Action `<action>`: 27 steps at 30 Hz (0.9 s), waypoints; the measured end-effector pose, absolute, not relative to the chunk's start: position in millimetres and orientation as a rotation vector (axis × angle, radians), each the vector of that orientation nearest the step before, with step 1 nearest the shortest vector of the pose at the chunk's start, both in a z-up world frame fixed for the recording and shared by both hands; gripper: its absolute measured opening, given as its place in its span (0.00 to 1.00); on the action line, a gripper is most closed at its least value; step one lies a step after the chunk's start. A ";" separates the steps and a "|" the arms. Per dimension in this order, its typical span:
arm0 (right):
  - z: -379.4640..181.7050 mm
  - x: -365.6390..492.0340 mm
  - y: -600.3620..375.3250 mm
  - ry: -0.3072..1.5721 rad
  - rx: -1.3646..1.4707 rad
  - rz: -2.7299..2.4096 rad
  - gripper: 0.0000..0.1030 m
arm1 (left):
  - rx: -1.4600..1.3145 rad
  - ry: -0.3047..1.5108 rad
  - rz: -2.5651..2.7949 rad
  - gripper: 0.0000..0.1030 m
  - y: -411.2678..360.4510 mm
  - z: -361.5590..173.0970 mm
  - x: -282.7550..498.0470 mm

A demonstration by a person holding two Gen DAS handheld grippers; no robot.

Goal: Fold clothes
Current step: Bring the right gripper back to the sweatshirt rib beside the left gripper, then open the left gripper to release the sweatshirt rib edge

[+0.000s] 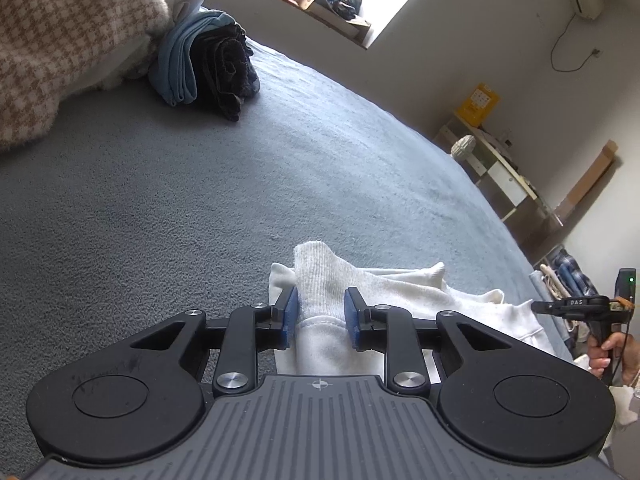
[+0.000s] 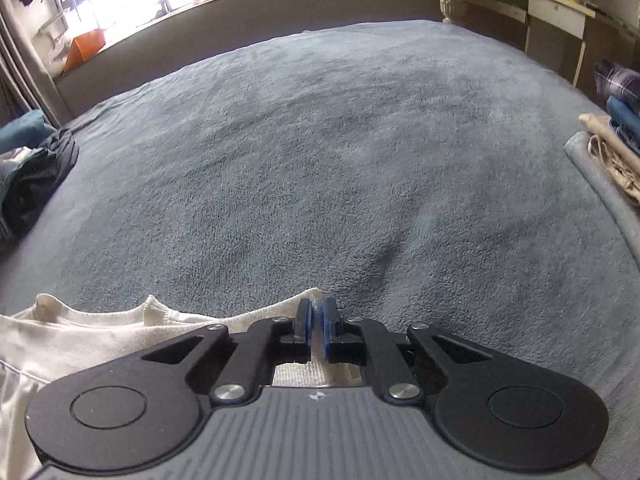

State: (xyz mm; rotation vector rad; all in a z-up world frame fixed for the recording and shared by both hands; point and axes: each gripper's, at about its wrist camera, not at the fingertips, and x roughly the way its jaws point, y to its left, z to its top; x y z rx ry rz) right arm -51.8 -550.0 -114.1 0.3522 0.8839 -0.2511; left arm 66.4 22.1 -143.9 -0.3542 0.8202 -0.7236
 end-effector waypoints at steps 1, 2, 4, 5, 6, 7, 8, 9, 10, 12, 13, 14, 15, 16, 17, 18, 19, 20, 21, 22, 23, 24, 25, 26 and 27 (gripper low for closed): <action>-113.0 -53.6 -553.5 0.877 0.383 -0.245 0.20 | -0.357 0.817 -0.726 0.24 22.6 -142.9 66.4; -111.8 -55.5 -556.7 0.868 0.410 -0.240 0.27 | -0.358 0.813 -0.729 0.25 22.8 -142.1 66.4; -109.5 -60.4 -562.4 0.838 0.447 -0.238 0.51 | -0.355 0.807 -0.731 0.29 21.8 -141.3 67.4; -109.0 -62.1 -565.1 0.829 0.466 -0.234 0.52 | -0.350 0.809 -0.734 0.29 20.1 -141.4 68.4; -110.8 -61.0 -567.3 0.840 0.486 -0.222 0.52 | -0.343 0.814 -0.740 0.30 17.6 -141.6 69.8; -113.7 -59.1 -568.7 0.860 0.502 -0.213 0.52 | -0.330 0.817 -0.744 0.30 14.3 -142.1 71.1; -117.0 -56.9 -569.6 0.883 0.514 -0.203 0.52 | -0.313 0.820 -0.744 0.31 10.6 -142.7 72.2; -121.0 -54.5 -568.7 0.912 0.508 -0.196 0.52 | -0.298 0.819 -0.742 0.31 7.4 -143.2 73.2; -124.1 -52.5 -567.3 0.934 0.498 -0.196 0.52 | -0.290 0.813 -0.738 0.31 5.1 -143.4 73.8; -127.6 -53.0 -564.2 0.940 0.491 -0.194 0.52 | -0.281 0.800 -0.735 0.30 1.8 -143.0 74.7; -127.7 -53.1 -563.0 0.932 0.487 -0.195 0.51 | -0.273 0.792 -0.736 0.30 0.4 -142.5 74.7; -127.9 -53.0 -562.0 0.926 0.485 -0.195 0.50 | -0.265 0.787 -0.736 0.30 -0.9 -142.2 74.8; -128.6 -52.0 -561.5 0.928 0.484 -0.192 0.46 | -0.255 0.784 -0.733 0.27 -2.4 -142.2 74.5; -130.1 -50.7 -560.2 0.935 0.474 -0.192 0.40 | -0.243 0.781 -0.727 0.25 -3.8 -142.1 73.9; -131.1 -49.5 -557.9 0.939 0.454 -0.193 0.37 | -0.230 0.779 -0.720 0.22 -5.2 -142.0 73.1; -132.2 -48.4 -555.6 0.943 0.434 -0.193 0.26 | -0.222 0.775 -0.712 0.17 -6.0 -141.4 72.4; -132.6 -47.5 -553.6 0.942 0.417 -0.195 0.17 | -0.217 0.770 -0.705 0.13 -6.2 -140.3 71.9; -131.2 -47.6 -552.3 0.931 0.409 -0.198 0.15 | -0.212 0.765 -0.698 0.11 -6.5 -139.2 71.4; -129.4 -48.2 -550.6 0.916 0.399 -0.202 0.08 | -0.212 0.759 -0.693 0.08 -6.3 -138.0 70.9; -126.1 -50.7 -548.3 0.892 0.386 -0.208 0.05 | -0.217 0.752 -0.690 0.07 -5.6 -136.7 70.2; -122.5 -53.9 -546.6 0.869 0.377 -0.215 0.04 | -0.225 0.741 -0.686 0.06 -4.5 -134.9 68.7; -118.9 -57.3 -545.0 0.846 0.367 -0.223 0.04 | -0.235 0.728 -0.683 0.06 -3.3 -132.8 66.7; -114.8 -61.5 -543.7 0.821 0.363 -0.232 0.04 | -0.244 0.715 -0.680 0.05 -2.1 -130.7 64.8; -109.6 -66.1 -543.2 0.792 0.366 -0.237 0.04 | -0.254 0.703 -0.676 0.05 -0.9 -128.5 62.9; -104.4 -70.9 -543.2 0.767 0.368 -0.244 0.03 | -0.264 0.691 -0.673 0.05 0.3 -126.3 61.0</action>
